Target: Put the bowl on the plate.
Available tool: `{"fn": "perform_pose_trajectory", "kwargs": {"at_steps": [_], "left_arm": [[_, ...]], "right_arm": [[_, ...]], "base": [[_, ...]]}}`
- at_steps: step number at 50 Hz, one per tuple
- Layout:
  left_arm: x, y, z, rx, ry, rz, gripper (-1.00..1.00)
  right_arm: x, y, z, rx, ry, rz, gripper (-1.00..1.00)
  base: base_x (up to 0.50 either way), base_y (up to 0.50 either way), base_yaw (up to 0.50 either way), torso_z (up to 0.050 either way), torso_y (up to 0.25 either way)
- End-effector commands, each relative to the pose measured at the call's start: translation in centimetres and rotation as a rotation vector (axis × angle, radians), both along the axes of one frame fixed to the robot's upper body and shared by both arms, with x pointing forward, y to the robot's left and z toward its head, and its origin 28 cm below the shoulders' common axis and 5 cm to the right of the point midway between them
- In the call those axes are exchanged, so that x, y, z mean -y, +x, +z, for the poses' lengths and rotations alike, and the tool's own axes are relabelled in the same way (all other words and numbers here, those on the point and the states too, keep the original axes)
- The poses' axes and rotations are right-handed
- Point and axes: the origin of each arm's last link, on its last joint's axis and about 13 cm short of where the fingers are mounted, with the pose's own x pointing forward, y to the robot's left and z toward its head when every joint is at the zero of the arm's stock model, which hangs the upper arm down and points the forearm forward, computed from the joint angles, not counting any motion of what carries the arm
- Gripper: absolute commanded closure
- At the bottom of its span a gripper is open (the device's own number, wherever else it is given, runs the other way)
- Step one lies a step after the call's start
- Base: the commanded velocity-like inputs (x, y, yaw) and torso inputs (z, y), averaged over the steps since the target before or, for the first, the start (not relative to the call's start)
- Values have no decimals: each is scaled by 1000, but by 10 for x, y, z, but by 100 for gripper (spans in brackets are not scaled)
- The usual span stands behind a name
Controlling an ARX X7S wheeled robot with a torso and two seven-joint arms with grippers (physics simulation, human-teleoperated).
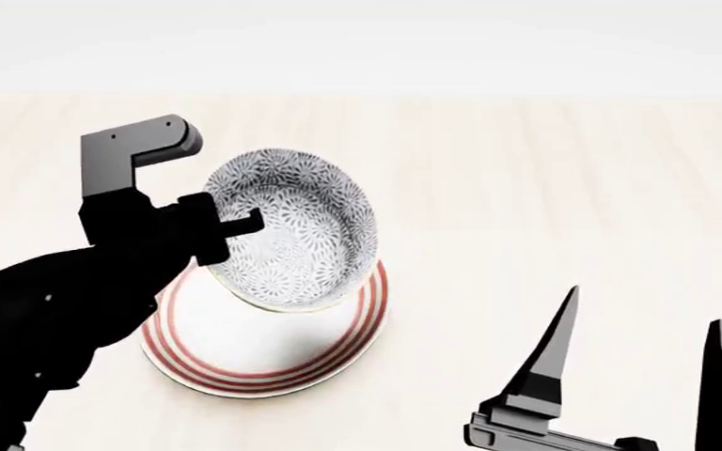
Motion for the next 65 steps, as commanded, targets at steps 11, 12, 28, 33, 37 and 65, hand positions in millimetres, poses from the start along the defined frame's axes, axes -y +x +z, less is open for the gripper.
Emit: {"fn": "perform_pose_trajectory", "kwargs": {"at_steps": [11,12,28,33,37,65], "left_arm": [[5,2,-3,-17,-33,-6,100],[4,2,-4,-19,-32,-5,100],[2,0,-12,-56,-60,11,100],[2,-1,-14,-68,-68,13,100],[2,-2,-14,-76,-72,15,100],[0,-4,-19,-120,-87,33,100]], "right_arm": [[1,0,-2,0,-8,-2,-100],[1,0,-1,1,-8,-2,-100],[0,0,-2,-3,-11,0,-100],[0,0,-3,-6,-12,1,-100],[0,0,-3,-6,-12,1,-100],[0,-1,-4,-10,-17,8,-100]], "base": [[0,0,0,0,1],[0,0,0,0,0],[0,0,0,0,0],[0,0,0,0,2],[0,0,0,0,0],[0,0,0,0,0]]}}
